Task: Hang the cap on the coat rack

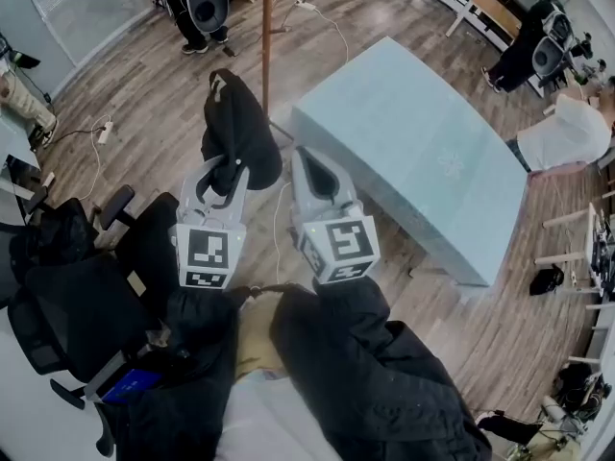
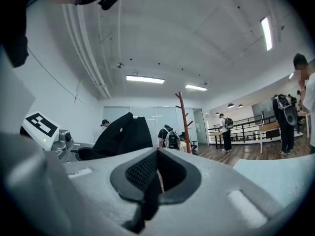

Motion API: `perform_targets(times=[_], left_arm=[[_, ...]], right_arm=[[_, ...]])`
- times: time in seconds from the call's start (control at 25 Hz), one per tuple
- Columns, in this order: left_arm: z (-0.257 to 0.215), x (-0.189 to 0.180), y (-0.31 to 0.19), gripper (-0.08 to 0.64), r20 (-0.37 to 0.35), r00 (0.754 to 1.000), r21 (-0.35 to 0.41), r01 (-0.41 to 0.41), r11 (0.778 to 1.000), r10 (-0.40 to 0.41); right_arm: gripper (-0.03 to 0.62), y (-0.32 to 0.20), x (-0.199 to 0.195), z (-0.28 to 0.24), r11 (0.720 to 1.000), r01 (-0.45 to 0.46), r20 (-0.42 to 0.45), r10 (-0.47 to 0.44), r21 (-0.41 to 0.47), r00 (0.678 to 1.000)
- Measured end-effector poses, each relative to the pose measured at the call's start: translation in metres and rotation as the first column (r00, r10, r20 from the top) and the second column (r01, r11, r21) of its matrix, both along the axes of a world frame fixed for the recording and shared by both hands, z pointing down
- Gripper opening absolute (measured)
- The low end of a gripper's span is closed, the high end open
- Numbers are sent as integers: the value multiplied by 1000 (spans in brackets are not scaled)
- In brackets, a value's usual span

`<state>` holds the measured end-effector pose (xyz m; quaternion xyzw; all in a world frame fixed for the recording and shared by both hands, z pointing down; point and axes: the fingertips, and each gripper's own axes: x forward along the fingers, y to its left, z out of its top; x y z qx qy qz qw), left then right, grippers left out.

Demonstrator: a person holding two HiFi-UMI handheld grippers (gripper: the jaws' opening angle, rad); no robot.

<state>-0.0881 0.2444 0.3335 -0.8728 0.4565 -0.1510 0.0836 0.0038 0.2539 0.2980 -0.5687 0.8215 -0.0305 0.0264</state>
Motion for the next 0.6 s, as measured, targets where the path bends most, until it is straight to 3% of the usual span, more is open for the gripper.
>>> perform_targets(times=[0.6], left_arm=[[26,30,4,117,16,998,-55,63,996,-63]], right_arm=[[-5,19,46,41,995,42,-14,-43,-89,999]])
